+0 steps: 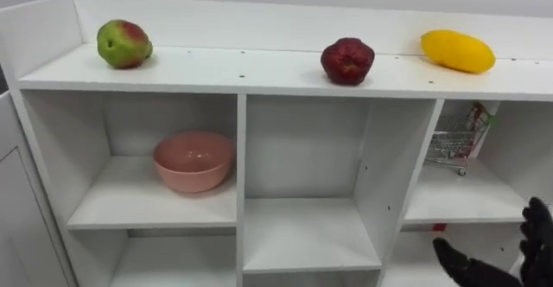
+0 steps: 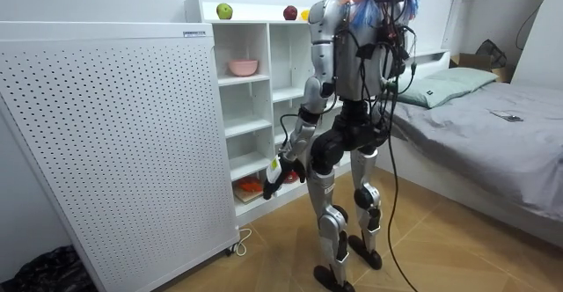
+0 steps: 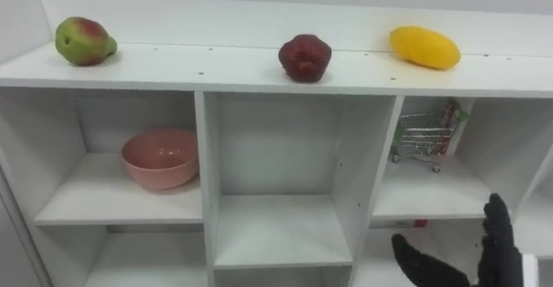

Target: Arrange fruit in the closet

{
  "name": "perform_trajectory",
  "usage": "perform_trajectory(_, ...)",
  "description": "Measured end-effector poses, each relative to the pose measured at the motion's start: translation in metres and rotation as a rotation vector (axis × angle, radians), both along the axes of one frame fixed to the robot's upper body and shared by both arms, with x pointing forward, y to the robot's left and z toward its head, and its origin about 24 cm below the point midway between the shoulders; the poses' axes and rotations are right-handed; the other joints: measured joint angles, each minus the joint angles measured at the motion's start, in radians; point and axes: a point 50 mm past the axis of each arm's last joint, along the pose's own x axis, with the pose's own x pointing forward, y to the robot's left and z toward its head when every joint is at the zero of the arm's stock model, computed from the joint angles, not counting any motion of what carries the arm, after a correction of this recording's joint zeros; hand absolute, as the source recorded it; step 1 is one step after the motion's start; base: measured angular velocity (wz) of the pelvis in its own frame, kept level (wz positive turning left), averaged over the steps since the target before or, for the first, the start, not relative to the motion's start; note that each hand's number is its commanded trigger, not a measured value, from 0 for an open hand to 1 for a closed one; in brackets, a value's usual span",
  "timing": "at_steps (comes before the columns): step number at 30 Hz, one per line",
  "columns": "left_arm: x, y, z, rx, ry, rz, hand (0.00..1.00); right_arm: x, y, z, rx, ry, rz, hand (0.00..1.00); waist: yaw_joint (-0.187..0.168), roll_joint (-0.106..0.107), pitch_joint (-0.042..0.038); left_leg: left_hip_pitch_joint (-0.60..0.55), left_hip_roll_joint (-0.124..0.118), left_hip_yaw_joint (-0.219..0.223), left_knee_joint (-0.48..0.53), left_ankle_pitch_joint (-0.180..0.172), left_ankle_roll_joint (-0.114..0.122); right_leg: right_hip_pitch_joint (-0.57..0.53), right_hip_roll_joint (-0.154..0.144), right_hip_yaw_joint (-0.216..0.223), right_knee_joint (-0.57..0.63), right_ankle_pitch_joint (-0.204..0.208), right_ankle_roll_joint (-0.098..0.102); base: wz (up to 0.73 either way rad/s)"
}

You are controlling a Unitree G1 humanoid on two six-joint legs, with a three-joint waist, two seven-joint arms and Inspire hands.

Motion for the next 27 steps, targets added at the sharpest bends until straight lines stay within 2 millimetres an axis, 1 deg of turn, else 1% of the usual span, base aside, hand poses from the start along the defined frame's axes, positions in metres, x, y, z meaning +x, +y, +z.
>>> perform_trajectory(1,0.0,-0.002,0.0,0.002,0.0,-0.011,0.0,-0.001,0.001,0.009,-0.008,-0.053,-0.007,0.0,0.0,0.006,0.002,-0.002,0.0,0.0,0.0,0.0,0.0,-0.002,0.0,0.0,0.001,0.0,-0.001,0.0)
perform_trajectory(3,-0.003,-0.003,-0.002,0.002,0.012,-0.027,0.0,-0.001,0.003,0.02,-0.02,-0.118,-0.014,0.0,-0.001,0.017,0.004,-0.006,0.002,0.0,0.0,0.0,0.0,-0.008,0.002,0.0,0.002,0.001,-0.002,0.0)
perform_trajectory(4,-0.005,-0.005,-0.002,0.001,0.019,-0.035,0.0,0.0,0.003,0.025,-0.041,-0.146,-0.018,0.0,-0.002,0.023,0.0001,-0.014,0.003,-0.001,0.0,0.0,0.0,-0.017,0.003,0.001,0.005,0.002,-0.004,0.0)
perform_trajectory(6,-0.01,-0.006,-0.003,-0.003,0.036,-0.042,0.0,0.002,0.005,0.03,-0.049,-0.172,-0.016,0.0,-0.003,0.026,0.0014,-0.015,0.006,-0.001,0.003,0.0,0.0,-0.018,0.005,0.001,0.007,0.003,-0.005,0.0)
perform_trajectory(8,-0.013,-0.008,-0.004,-0.009,0.048,-0.06,0.0,0.003,0.006,0.035,-0.051,-0.193,-0.012,0.0,-0.003,0.026,0.001,-0.016,0.007,-0.005,0.006,0.0,0.0,-0.017,0.007,0.0,0.008,0.004,-0.006,0.02)
perform_trajectory(11,-0.013,-0.009,-0.004,-0.021,0.055,-0.078,0.0,0.009,0.012,0.044,-0.051,-0.236,0.016,0.0,-0.004,0.023,0.0023,-0.017,0.008,-0.009,0.011,0.0,0.0,-0.017,0.006,-0.001,0.01,0.005,-0.007,0.0)
perform_trajectory(14,-0.007,-0.009,-0.004,-0.024,0.049,-0.103,0.0,0.017,0.018,0.057,-0.048,-0.288,0.044,0.0,0.0,0.016,0.0016,-0.023,0.007,-0.009,0.014,0.0,0.0,-0.017,0.006,0.0,0.012,0.004,-0.007,0.0)
perform_trajectory(15,-0.006,-0.008,-0.004,-0.019,0.053,-0.108,0.0,0.02,0.02,0.062,-0.048,-0.311,0.05,0.0,0.0,0.012,0.0017,-0.023,0.007,-0.01,0.016,0.0,0.0,-0.016,0.006,-0.001,0.01,0.004,-0.007,0.04)
perform_trajectory(16,-0.004,-0.006,-0.003,-0.014,0.06,-0.117,0.0,0.022,0.021,0.066,-0.048,-0.327,0.053,0.0,-0.002,0.007,0.0,-0.023,0.007,-0.013,0.018,0.0,0.0,-0.014,0.006,-0.003,0.007,0.005,-0.008,0.07)
perform_trajectory(17,-0.002,-0.005,-0.003,-0.013,0.062,-0.119,0.0,0.023,0.021,0.067,-0.048,-0.33,0.054,0.0,-0.002,0.004,-0.0001,-0.023,0.007,-0.017,0.019,0.0,0.0,-0.012,0.006,-0.007,0.004,0.006,-0.008,0.14)
perform_trajectory(18,0.0,-0.003,-0.002,-0.007,0.064,-0.12,0.0,0.025,0.02,0.068,-0.049,-0.33,0.057,0.0,-0.001,-0.004,0.0,-0.027,0.007,-0.026,0.021,0.001,0.0,-0.011,0.005,-0.015,0.003,0.007,-0.008,0.17)
perform_trajectory(19,0.002,-0.002,-0.002,-0.003,0.064,-0.122,0.0,0.026,0.019,0.07,-0.045,-0.334,0.062,0.0,0.0,-0.01,0.0016,-0.029,0.007,-0.032,0.021,0.001,0.0,-0.01,0.004,-0.022,0.003,0.007,-0.008,0.17)
perform_trajectory(20,0.003,-0.002,-0.002,-0.001,0.064,-0.123,0.0,0.027,0.019,0.072,-0.044,-0.338,0.065,0.0,0.002,-0.013,0.0026,-0.029,0.007,-0.035,0.021,0.001,0.0,-0.008,0.004,-0.025,0.002,0.007,-0.008,0.13)
perform_trajectory(22,0.004,-0.001,-0.002,0.002,0.066,-0.133,0.0,0.03,0.018,0.079,-0.059,-0.356,0.07,0.0,0.019,-0.016,0.0069,-0.025,0.007,-0.043,0.02,0.001,0.0,-0.003,0.005,-0.026,0.0,0.007,-0.008,0.03)
perform_trajectory(24,0.005,0.0,-0.002,-0.008,0.071,-0.133,0.0,0.035,0.018,0.085,-0.085,-0.368,0.087,0.0,0.03,-0.017,0.0083,-0.024,0.007,-0.064,0.02,0.001,0.0,-0.003,0.005,-0.027,0.0,0.007,-0.008,-0.02)
perform_trajectory(27,0.009,0.0,-0.001,-0.033,0.081,-0.141,0.0,0.044,0.021,0.097,-0.1,-0.387,0.116,0.0,0.045,-0.017,0.0086,-0.027,0.007,-0.067,0.02,0.001,0.0,-0.004,0.006,-0.029,-0.001,0.007,-0.008,0.02)
